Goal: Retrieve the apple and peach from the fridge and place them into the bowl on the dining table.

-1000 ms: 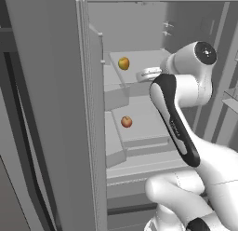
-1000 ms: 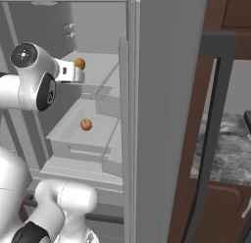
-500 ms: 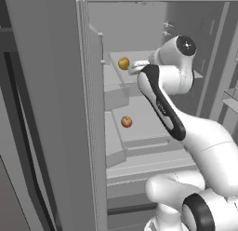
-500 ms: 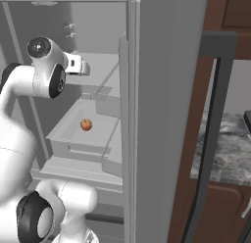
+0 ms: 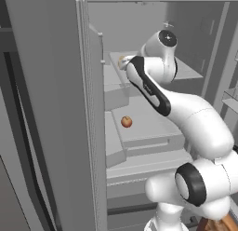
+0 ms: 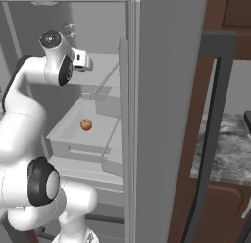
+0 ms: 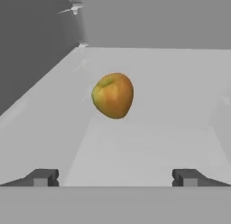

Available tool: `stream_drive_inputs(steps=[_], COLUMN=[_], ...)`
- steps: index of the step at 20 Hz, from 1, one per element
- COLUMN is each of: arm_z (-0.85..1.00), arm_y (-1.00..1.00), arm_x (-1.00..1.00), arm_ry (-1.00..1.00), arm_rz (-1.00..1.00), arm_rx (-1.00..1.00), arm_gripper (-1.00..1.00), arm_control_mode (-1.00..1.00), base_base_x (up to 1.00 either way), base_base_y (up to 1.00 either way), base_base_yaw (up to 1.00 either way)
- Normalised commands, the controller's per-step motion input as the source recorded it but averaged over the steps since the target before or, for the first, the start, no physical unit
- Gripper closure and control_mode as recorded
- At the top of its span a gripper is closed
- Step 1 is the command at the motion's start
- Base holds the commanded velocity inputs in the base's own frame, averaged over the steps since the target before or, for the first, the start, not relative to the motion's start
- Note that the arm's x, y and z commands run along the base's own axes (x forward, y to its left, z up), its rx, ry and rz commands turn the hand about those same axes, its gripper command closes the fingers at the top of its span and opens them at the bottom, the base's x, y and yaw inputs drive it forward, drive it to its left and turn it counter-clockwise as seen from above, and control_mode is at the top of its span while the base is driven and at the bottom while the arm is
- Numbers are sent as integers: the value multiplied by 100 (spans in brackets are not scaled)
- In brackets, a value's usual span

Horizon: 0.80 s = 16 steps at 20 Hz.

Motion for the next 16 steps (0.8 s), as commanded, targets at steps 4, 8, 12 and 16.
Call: stream_drive_inputs(steps=[4, 8, 12, 16], arm_z=[-9, -4, -6, -12], arm_y=[14, 4, 1, 5], arm_x=[59, 51, 46, 43], arm_ry=[2, 0, 0, 0], arm_rz=[0, 0, 0, 0], arm_rx=[0, 0, 0, 0], arm_gripper=[-100, -100, -100, -100], arm_control_mode=[-100, -100, -100, -100], base_base_x=[0, 0, 0, 0], base_base_y=[0, 0, 0, 0], base_base_yaw=[0, 0, 0, 0])
